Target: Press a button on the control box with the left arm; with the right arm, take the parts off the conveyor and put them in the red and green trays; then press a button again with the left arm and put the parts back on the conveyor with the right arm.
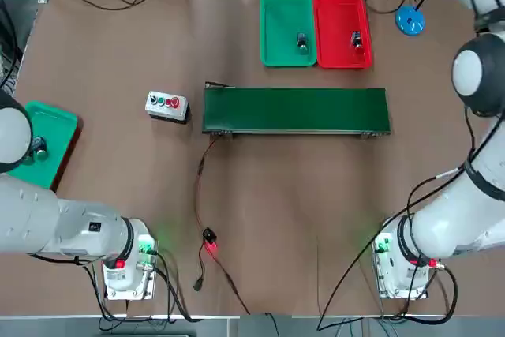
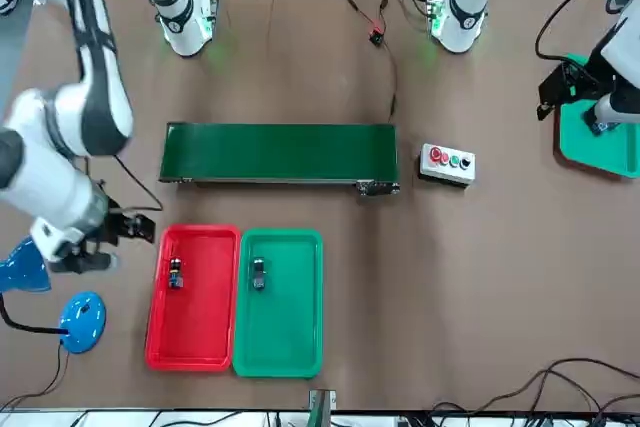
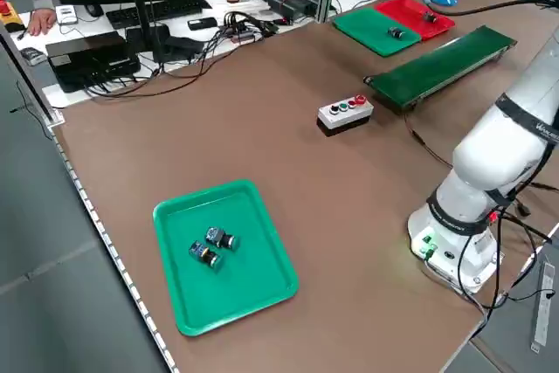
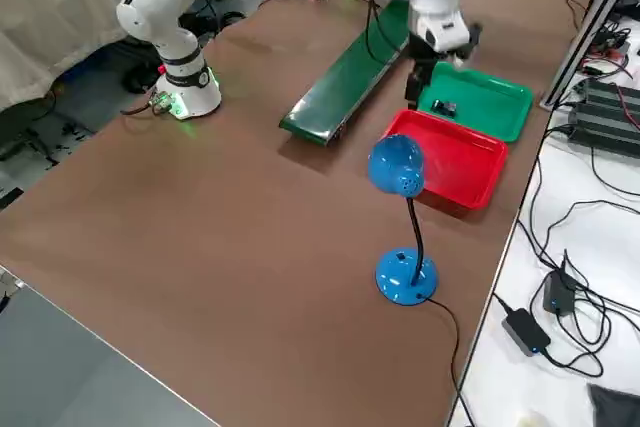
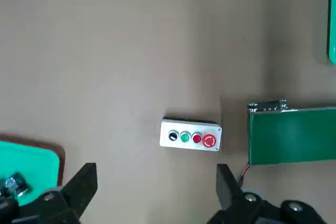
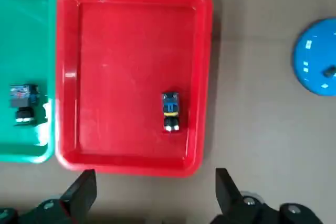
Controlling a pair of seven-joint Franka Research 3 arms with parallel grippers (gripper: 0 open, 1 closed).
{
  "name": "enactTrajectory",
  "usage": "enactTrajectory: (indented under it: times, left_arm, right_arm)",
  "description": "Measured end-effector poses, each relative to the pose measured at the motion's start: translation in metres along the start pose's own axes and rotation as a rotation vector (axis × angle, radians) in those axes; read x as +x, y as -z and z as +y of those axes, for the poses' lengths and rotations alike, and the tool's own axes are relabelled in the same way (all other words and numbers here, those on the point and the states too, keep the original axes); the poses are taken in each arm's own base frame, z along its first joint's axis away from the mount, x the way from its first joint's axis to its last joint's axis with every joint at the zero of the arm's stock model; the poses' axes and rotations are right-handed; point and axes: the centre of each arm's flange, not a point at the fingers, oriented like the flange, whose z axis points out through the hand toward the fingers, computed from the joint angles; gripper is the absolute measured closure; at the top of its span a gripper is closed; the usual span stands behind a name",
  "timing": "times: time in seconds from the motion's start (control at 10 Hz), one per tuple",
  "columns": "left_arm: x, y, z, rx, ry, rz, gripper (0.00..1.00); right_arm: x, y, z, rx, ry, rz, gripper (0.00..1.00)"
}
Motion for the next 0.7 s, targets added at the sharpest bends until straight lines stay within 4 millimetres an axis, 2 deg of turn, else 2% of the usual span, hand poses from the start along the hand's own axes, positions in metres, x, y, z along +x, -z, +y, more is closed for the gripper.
enactTrajectory:
  times: [0.2, 0.3, 0.5, 0.7]
  left_arm:
    - [-0.001, -0.001, -0.001, 0.000, 0.002, -0.013, 0.00]
    - [0.000, -0.001, -0.001, 0.000, 0.003, -0.011, 0.00]
    - [0.002, -0.001, -0.001, -0.008, 0.002, -0.010, 0.00]
    - [0.003, -0.001, -0.001, -0.015, 0.006, -0.008, 0.00]
  right_arm:
    - [0.007, -0.066, -0.006, -0.009, 0.027, -0.026, 0.00]
    - [0.010, -0.093, -0.005, -0.013, 0.049, -0.020, 0.00]
    - [0.014, -0.122, -0.002, -0.020, 0.080, -0.010, 0.00]
    - [0.017, -0.134, -0.002, -0.023, 0.103, 0.018, 0.00]
